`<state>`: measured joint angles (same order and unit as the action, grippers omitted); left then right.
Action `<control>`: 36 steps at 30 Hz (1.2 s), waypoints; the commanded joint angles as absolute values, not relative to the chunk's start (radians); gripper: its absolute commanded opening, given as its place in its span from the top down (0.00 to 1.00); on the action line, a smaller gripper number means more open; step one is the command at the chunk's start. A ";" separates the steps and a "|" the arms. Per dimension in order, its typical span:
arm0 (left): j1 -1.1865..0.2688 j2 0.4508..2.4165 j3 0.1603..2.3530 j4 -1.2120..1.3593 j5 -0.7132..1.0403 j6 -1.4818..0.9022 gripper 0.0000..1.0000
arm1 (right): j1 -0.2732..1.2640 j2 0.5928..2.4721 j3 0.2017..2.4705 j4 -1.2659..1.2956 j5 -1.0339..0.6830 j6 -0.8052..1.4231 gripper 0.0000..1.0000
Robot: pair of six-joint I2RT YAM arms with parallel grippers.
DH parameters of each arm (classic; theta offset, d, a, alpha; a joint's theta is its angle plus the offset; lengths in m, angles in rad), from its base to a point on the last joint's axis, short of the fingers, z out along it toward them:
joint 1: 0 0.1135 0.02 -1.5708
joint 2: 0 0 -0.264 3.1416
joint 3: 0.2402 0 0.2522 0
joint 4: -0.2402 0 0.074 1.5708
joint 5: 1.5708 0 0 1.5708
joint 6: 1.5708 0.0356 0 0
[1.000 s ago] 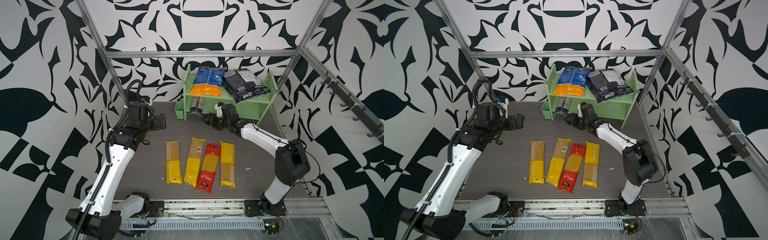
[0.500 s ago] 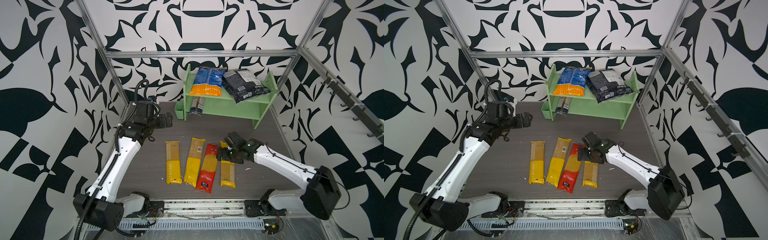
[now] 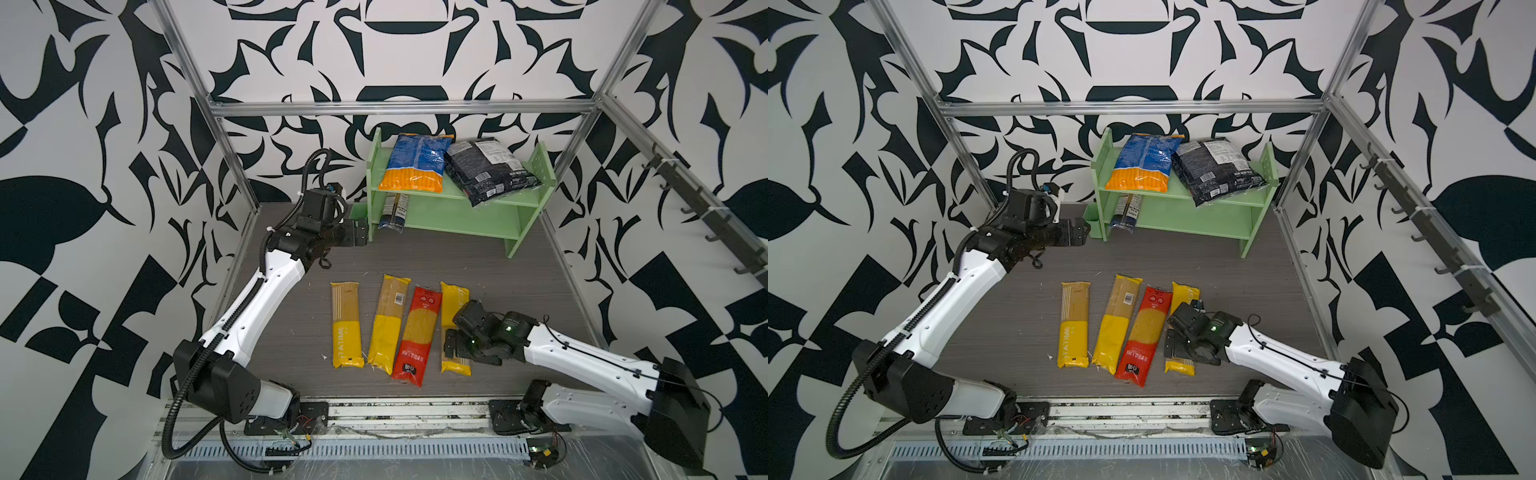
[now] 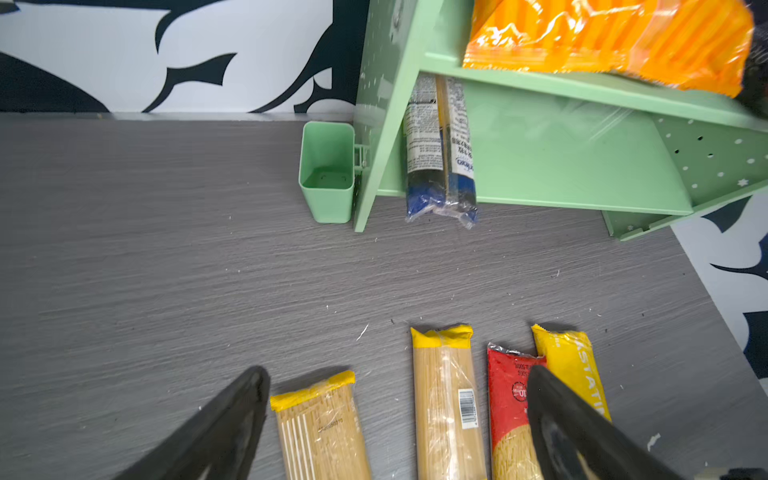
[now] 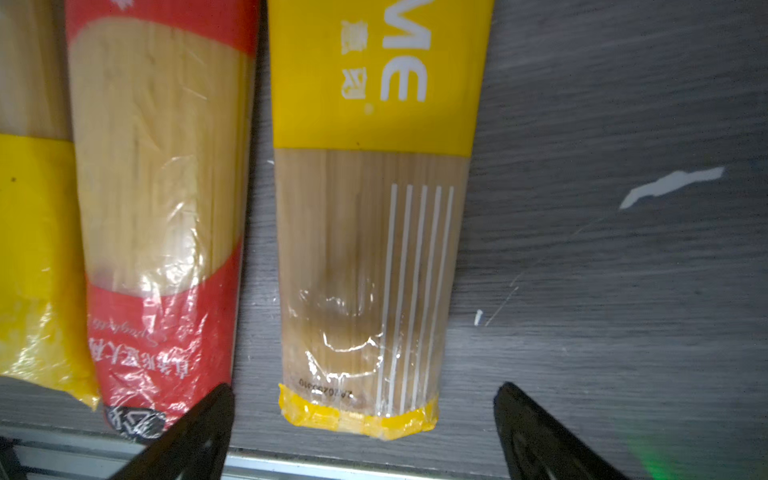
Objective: Place and organize the pasta boxes and bags onto the shelf
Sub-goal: 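Lower the right gripper onto the yellow spaghetti pack and close it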
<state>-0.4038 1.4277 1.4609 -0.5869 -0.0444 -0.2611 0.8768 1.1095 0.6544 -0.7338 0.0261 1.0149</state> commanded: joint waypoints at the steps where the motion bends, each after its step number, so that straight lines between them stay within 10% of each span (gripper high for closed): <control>1: -0.406 1.436 1.500 -0.595 -0.041 -0.243 0.01 | 0.907 1.135 0.635 -0.690 0.050 1.071 0.00; 16: -0.405 1.420 1.501 -0.627 -0.055 -0.173 0.01 | 0.930 1.274 0.525 -0.520 0.053 1.137 0.11; 25: -0.406 1.406 1.507 -0.645 -0.062 -0.142 0.01 | 0.931 1.297 0.517 -0.467 -0.017 1.148 0.64; 28: -0.405 1.396 1.489 -0.630 -0.080 -0.144 0.01 | 0.923 1.235 0.504 -0.433 -0.031 1.139 0.96; 36: -0.406 1.379 1.492 -0.628 -0.067 -0.183 0.01 | 0.841 0.986 0.472 -0.356 -0.079 1.099 1.00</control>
<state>-0.4042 1.4090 1.4792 -0.6224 -0.0662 -0.1654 0.8677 1.0794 0.4686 -0.4438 -0.0525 1.1309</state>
